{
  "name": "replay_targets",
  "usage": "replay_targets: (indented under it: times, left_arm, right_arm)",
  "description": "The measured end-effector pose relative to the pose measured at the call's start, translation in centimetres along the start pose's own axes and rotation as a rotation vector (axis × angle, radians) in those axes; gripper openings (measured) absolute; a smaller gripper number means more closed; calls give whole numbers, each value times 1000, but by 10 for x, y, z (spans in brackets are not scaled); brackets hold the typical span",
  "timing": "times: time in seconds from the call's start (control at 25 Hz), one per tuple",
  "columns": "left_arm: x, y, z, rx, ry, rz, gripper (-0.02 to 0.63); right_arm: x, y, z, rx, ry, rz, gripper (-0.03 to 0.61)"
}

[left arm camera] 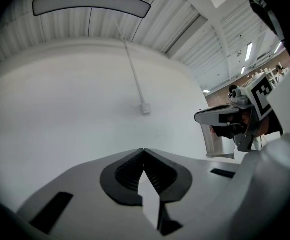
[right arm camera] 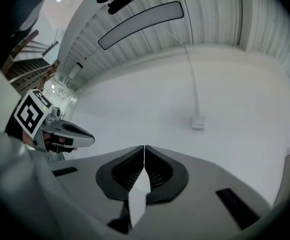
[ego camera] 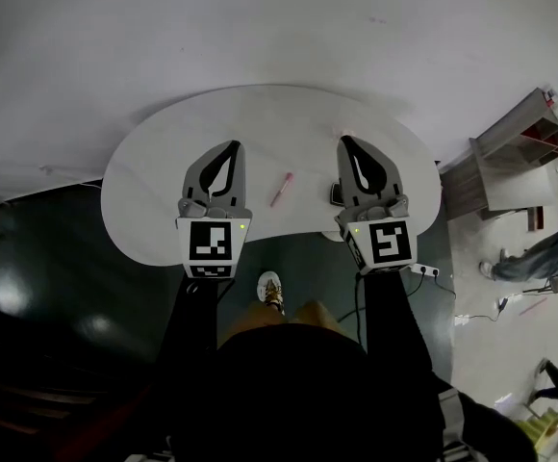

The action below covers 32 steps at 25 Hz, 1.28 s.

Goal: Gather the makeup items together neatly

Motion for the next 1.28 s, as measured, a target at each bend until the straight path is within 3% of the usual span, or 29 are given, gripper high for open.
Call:
replay_targets:
  times: [0.28, 0.64, 1.28]
  left_arm:
    - [-12, -33, 43, -71, 6, -12, 17]
    - [-32, -32, 73, -123, -22, -35, 17]
    - [-39, -27, 107, -73, -84, -57, 17]
  right_arm:
    - [-7, 0, 36, -61, -14, -10, 28]
    - [-29, 12, 53, -85, -65, -11, 28]
    - [-43, 40, 118, 78, -42, 7, 28]
Point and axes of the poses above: the fingertips, and each gripper's own axes: z forward along the fingers, y to its right, x out of its top, the point moved 9 cm from there along -z, backward along the fingers, and after that the axes turned 7 degrees about -x, right-handed, at the moved point
